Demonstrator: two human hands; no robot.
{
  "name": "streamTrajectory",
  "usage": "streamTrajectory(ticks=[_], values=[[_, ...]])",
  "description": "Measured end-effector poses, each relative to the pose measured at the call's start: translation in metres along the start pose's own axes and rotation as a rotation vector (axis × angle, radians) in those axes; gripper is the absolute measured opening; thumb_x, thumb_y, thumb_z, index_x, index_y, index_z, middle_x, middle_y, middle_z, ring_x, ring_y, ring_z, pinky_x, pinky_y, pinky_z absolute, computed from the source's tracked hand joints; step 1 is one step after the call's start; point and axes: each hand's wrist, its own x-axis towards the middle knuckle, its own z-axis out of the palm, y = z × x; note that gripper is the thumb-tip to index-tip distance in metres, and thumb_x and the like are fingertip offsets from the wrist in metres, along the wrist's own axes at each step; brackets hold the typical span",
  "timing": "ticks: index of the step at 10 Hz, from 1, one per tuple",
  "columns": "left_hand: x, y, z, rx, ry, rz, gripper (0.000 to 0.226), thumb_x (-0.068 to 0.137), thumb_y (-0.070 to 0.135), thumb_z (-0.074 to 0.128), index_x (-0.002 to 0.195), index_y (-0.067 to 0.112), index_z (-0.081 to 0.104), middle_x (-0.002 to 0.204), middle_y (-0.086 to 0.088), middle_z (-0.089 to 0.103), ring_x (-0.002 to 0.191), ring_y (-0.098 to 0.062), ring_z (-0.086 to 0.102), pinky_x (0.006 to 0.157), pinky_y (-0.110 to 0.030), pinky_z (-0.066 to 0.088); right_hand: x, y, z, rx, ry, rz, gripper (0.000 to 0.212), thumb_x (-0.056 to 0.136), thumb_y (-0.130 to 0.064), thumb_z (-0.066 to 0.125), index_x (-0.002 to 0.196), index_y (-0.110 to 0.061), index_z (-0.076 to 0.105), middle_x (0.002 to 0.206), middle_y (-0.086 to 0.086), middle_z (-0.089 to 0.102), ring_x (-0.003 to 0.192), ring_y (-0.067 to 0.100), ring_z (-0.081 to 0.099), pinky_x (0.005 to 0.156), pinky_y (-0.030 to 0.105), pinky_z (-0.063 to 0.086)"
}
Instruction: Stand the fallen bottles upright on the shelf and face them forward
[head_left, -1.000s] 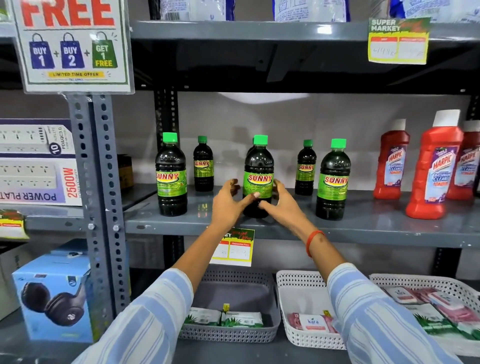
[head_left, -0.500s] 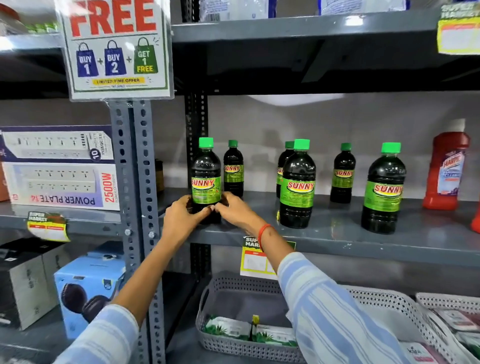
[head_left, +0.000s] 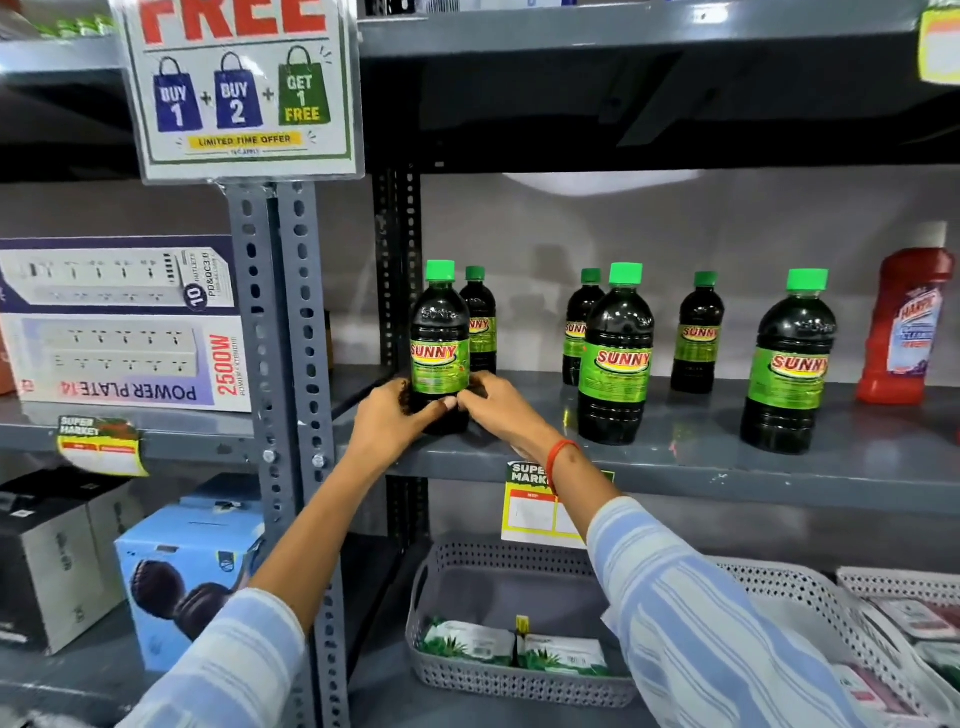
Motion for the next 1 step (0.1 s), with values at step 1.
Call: streamTrajectory(ticks=[1], values=[[-0.0142, 0.0135, 0.0039, 0.113, 0.032, 0.010, 0.040, 0.085, 0.025, 0.066, 0.114, 0.001, 0.054, 0.111, -0.017, 0.063, 0.102, -0.034, 0.058, 0.073, -0.035, 0.044, -0.0159, -0.0081, -0.0153, -0.160, 0.101, -0.005, 0.033, 0.087, -0.021, 0.051, 0.114, -0.005, 0.062, 0.107, 0.013, 0.070, 0.098, 0.024, 0.062, 0.082, 0.030, 0.047]])
